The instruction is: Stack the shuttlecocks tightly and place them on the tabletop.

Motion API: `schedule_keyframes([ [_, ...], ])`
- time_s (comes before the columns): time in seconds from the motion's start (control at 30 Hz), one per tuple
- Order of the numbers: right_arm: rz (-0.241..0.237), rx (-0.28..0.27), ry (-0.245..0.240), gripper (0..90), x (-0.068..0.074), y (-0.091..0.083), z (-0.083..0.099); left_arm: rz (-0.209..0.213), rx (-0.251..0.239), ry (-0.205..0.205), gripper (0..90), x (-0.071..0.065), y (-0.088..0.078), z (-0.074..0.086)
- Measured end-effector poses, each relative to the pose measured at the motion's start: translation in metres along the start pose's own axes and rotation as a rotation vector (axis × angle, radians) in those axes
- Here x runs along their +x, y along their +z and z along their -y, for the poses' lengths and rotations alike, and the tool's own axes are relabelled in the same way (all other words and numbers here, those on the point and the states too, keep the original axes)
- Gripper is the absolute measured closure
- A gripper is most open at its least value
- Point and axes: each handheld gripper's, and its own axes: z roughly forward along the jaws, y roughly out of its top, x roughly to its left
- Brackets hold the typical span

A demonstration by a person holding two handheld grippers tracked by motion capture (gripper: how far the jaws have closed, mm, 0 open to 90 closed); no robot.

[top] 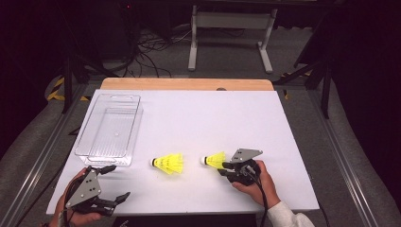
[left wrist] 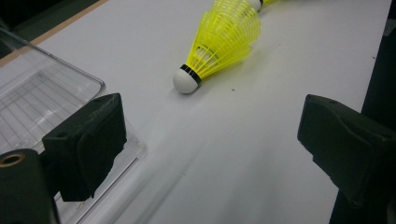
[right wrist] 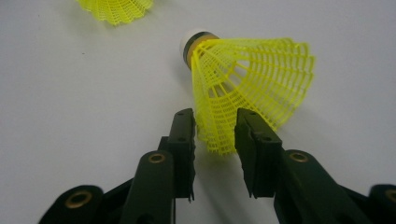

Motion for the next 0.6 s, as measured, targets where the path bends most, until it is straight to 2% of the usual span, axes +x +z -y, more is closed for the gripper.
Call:
schedule_keyframes([
  [0.1,0.000,-0.028,-0.012,61.8,0.0011,-0.0029,-0.0025,0.001,0.000,0.001,9.0,-0.0001,0.0002,-0.0001],
  [0.3,-0.001,-0.046,-0.021,59.8,0.0021,-0.0019,-0.0052,-0.002,0.003,0.003,9.0,-0.0003,0.0006,-0.0004],
  [0.53,-0.007,-0.035,-0.033,67.9,0.0043,0.0028,-0.0059,0.001,0.006,0.005,9.0,-0.0007,0.0020,-0.0006],
  [0.6,-0.011,-0.033,-0.045,76.5,0.0059,0.0042,-0.0057,0.002,0.007,0.002,9.0,-0.0007,0.0023,-0.0004],
])
